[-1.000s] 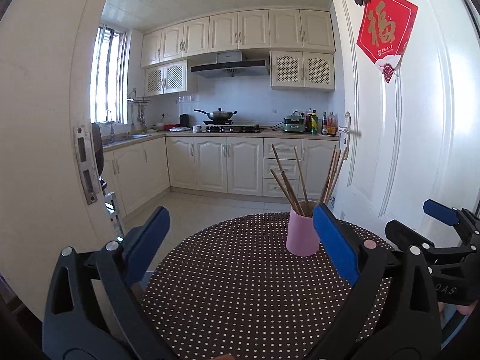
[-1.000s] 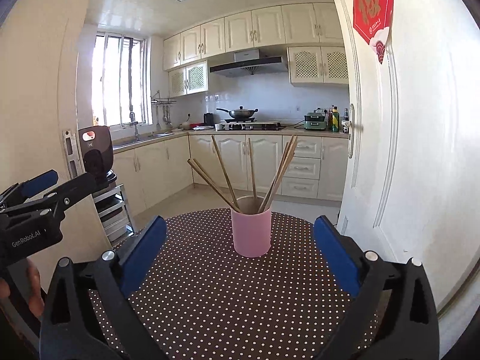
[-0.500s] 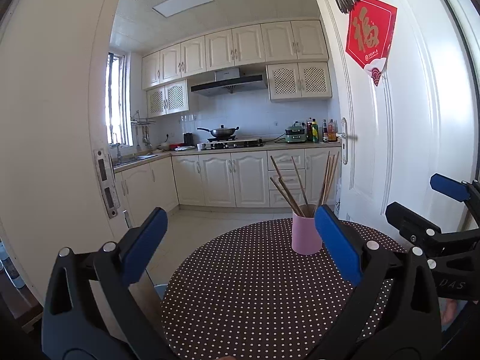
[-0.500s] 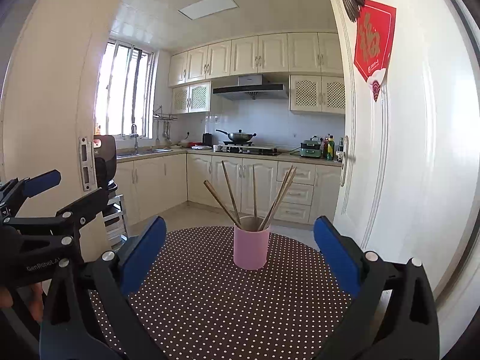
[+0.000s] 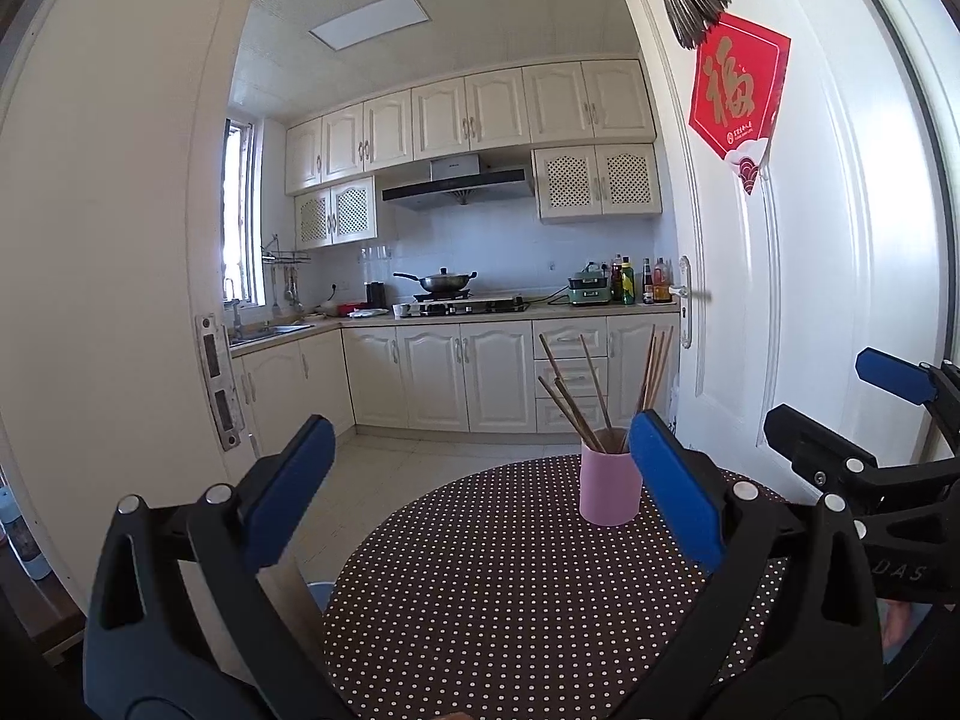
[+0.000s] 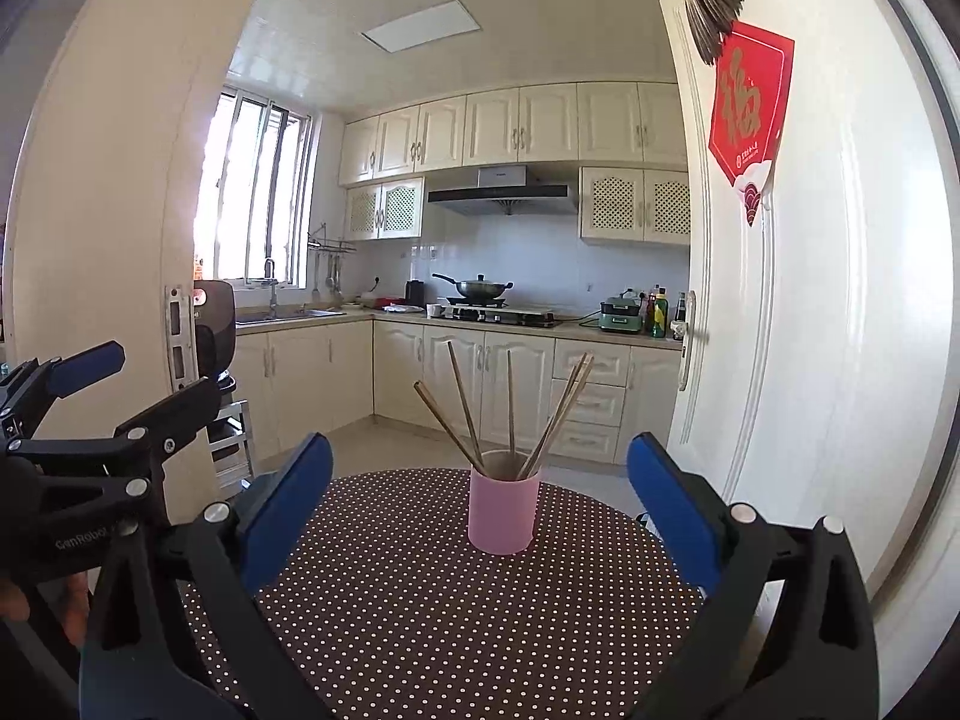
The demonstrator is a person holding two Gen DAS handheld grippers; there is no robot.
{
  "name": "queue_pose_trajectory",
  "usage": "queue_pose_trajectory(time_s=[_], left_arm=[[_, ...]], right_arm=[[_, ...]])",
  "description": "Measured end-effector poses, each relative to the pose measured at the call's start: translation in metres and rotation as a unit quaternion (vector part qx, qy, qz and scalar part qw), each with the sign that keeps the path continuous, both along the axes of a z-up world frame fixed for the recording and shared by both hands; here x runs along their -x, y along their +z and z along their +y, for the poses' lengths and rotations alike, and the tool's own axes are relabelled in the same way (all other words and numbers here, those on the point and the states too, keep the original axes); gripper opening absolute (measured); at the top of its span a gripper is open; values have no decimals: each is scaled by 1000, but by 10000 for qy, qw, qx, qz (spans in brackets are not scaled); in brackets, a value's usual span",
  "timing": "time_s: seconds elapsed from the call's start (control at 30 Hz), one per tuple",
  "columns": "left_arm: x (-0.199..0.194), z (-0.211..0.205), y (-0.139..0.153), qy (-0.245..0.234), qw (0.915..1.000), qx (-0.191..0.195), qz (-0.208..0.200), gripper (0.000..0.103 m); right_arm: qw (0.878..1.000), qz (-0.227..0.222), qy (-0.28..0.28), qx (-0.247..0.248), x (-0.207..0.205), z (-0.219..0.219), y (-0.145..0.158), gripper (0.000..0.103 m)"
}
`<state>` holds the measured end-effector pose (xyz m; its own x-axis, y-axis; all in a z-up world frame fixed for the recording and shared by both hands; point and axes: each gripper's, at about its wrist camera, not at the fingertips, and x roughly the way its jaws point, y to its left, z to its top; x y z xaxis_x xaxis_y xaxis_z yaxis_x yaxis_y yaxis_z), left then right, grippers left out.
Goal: Organize utensils
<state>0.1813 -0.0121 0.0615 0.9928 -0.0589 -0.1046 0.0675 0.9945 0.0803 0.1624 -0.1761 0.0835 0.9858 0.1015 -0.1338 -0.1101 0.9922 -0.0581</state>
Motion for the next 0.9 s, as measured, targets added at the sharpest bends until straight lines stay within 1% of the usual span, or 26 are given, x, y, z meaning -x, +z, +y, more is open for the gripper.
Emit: queue_pose_trajectory(time_s=[0.43,0.9], left_arm=[[-5,2,-1,-33,10000,65,68,97],[-3,2,0,-34,10000,72,37,97]], right_arm=[[10000,35,13,-2,1,3,-2,95],[9999,77,66,-88,-1,1,-1,95]])
